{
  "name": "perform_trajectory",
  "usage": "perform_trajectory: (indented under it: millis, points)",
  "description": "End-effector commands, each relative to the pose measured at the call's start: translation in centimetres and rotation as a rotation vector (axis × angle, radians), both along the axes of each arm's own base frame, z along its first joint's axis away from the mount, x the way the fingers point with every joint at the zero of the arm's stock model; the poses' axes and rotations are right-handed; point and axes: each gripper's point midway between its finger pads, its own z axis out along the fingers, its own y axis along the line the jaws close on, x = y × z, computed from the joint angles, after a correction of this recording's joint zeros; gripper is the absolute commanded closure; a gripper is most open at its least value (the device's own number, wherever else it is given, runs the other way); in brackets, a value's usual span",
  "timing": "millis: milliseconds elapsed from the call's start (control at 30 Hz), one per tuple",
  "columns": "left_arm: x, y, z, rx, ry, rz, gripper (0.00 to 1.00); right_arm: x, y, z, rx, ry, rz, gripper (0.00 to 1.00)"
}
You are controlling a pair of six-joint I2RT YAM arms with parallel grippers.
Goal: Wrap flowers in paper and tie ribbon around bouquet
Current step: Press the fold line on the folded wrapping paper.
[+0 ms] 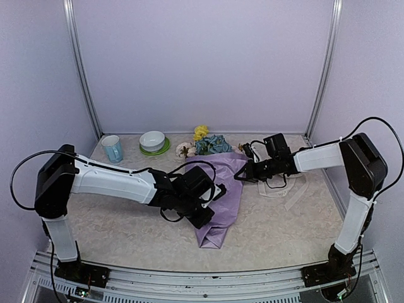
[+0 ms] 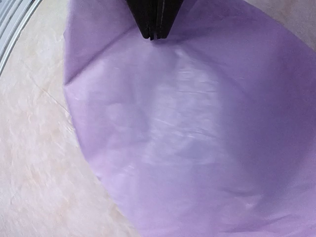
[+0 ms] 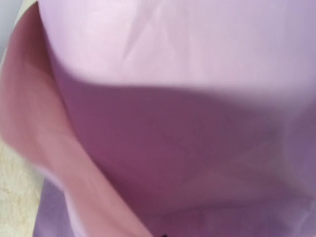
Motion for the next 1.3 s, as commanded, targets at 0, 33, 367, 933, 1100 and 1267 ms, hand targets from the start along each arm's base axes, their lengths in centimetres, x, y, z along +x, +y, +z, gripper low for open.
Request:
perform_trajectory:
  millis: [0, 33, 367, 933, 1100, 1267]
  points:
    - [-3.0, -1.4, -2.8, 0.077, -0.026, -0.127, 0.93, 1.1, -0.4, -0.6, -0.025, -0.010, -0.023, 1.00]
    - [-3.3, -1.6, -3.3, 0.093, -0.021, -0.139, 0.93, 1.2, -0.5, -0.7, -0.029, -0.011, -0.027, 1.00]
    - [-6.2, -2.0, -5.1, 0.106, 0.056, -0.246, 0.81, 2.4, -0.5, -1.6, -0.058, -0.012, -0.051, 1.00]
    - [-3.3, -5.4, 5.6, -0.210, -0.044, -0.302, 0.94, 1.8, -0.3, -1.8, -0.050, -0.013, -0.021, 1.00]
    - [-2.0, -6.5, 2.4, -0.078, -0.046, -0.301, 0.96, 1.7, -0.4, -2.2, -0.055, -0.006, -0.020, 1.00]
    - [-3.8, -6.8, -3.5, 0.096, 0.008, -0.369, 0.92, 1.7, -0.6, -2.4, -0.073, -0.010, -0.025, 1.00]
